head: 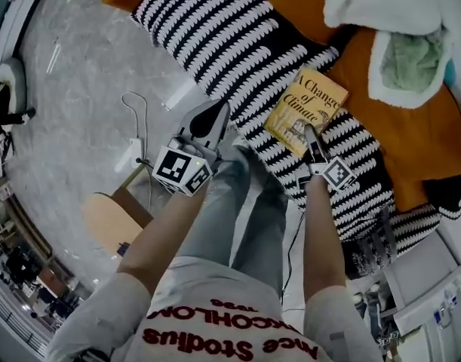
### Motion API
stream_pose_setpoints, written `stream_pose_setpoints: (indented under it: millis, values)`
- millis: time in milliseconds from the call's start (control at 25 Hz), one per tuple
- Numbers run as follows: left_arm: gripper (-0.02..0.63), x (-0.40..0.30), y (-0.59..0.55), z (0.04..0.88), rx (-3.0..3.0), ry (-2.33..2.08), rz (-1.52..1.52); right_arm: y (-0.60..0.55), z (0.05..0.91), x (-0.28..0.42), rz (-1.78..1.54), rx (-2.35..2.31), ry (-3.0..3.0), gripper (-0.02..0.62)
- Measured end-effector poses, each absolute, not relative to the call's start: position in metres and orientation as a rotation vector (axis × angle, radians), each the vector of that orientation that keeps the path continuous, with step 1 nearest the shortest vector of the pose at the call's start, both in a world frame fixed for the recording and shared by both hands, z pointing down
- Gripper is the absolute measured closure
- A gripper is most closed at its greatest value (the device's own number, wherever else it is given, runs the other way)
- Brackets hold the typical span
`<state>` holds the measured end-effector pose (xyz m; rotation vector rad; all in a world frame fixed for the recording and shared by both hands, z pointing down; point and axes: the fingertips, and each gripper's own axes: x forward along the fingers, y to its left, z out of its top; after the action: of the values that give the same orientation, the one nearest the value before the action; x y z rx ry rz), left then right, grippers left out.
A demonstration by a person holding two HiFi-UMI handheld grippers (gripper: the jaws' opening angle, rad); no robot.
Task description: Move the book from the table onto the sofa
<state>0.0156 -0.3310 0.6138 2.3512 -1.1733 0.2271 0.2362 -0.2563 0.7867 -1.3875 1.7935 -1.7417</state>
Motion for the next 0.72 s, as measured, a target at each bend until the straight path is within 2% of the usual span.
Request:
stream_pose_setpoints:
  millis: [240,720]
  values:
    - [0.589,0.019,-0.335,0.6,2.351,-1.168,0.205,-0.251,0.788,0.231,-1.777,-1.22,1.689,0.433]
    - [0.589,-0.002,-0.333,0.621,2.367,-1.127,0.229,-0.243,0.854,0.199,-1.956,-1.373,1.605,0.432]
